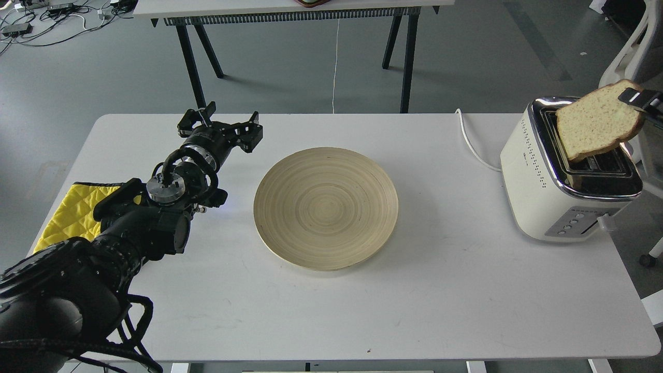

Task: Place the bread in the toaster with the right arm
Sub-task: 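Lower the held bread slice into the toaster slot, then open the right gripper and lift it out of the toaster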

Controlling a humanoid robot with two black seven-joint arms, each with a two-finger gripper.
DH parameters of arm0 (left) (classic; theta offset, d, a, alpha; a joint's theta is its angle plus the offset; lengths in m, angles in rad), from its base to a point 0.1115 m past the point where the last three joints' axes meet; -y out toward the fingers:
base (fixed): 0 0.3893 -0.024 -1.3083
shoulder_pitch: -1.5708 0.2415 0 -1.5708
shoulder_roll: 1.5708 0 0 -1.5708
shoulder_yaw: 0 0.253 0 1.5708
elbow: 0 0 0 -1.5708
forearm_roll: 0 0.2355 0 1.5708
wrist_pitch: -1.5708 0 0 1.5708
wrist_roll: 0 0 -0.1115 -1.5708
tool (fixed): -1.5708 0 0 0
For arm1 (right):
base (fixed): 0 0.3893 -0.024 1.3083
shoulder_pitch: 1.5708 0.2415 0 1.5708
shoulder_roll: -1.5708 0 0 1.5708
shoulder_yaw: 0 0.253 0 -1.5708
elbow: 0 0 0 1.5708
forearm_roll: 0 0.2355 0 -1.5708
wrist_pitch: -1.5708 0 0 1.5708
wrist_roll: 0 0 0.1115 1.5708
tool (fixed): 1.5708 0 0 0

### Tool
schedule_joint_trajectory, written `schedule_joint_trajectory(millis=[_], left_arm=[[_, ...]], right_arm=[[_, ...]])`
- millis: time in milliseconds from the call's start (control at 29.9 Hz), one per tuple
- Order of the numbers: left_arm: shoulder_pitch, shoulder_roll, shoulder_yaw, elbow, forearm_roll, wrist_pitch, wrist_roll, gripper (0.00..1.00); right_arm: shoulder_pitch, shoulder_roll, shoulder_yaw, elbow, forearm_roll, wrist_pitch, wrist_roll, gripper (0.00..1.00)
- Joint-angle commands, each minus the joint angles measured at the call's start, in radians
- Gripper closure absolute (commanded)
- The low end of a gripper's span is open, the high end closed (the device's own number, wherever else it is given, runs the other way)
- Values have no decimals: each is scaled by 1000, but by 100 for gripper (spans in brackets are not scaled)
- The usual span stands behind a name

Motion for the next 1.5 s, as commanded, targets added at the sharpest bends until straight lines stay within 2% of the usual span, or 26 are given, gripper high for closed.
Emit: schedule_joint_trajectory(millis=[0,301,568,869,1003,1070,1237,1404,1471], left_arm=[[0,0,0,-1,-1,-1,0,0],[0,0,0,-1,0,0,0,0],[0,0,0,1,0,0,0,0],[0,0,0,-1,-1,0,0,0],[0,0,0,-1,0,0,0,0],[0,0,0,-1,0,-1,0,0],[0,0,0,1,0,0,0,0],[0,0,0,1,0,0,1,0],[0,0,0,-1,0,-1,0,0]], right_arm=[[-5,0,0,4,1,0,0,88],[-21,0,0,9,1,-1,0,87],[-30,18,3,21,4,-38,-2,67],[-48,32,5,21,4,-52,-2,59],[-47,44,13,25,5,-67,-2,49],[-35,55,20,44,18,-72,0,40],[-33,92,83,111,131,-127,6,27],[-41,196,143,139,179,-204,8,14],[-47,241,178,139,212,-210,9,3]])
